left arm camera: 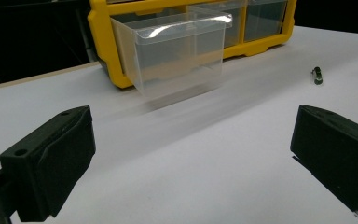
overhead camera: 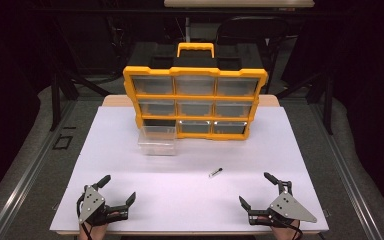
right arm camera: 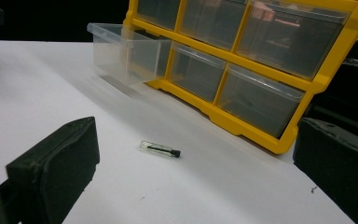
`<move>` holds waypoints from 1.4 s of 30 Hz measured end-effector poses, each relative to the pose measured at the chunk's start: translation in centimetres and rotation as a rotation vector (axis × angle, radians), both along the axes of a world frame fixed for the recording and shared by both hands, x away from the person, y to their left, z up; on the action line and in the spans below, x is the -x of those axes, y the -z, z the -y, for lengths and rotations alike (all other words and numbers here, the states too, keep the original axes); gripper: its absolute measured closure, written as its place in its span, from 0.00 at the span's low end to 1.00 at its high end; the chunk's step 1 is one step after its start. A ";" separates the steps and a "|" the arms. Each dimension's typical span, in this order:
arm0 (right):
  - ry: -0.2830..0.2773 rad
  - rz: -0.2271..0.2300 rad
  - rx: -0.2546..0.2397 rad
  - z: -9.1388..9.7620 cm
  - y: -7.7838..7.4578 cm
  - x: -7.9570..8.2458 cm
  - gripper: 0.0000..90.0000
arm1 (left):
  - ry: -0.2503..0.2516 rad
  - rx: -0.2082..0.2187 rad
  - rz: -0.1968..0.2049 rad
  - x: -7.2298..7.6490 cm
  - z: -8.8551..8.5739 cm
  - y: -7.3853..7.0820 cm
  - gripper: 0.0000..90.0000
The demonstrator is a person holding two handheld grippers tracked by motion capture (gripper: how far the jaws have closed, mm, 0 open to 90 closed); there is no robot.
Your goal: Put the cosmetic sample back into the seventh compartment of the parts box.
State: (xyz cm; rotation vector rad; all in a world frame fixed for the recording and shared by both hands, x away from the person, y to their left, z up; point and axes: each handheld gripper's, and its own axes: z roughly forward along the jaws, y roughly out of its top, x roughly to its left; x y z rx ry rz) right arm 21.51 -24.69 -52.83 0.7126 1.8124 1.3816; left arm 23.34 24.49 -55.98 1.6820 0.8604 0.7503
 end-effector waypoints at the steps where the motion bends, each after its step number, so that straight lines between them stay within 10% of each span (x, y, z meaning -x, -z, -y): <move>1: 0.001 -0.001 0.001 0.0 0.0 0.0 0.00 | -0.001 -0.004 -0.006 0.0 0.1 0.0 0.00; 42: 0.002 -0.069 -0.013 0.2 0.4 -0.8 0.00 | 0.133 -0.054 -0.161 -3.0 6.2 -1.4 0.00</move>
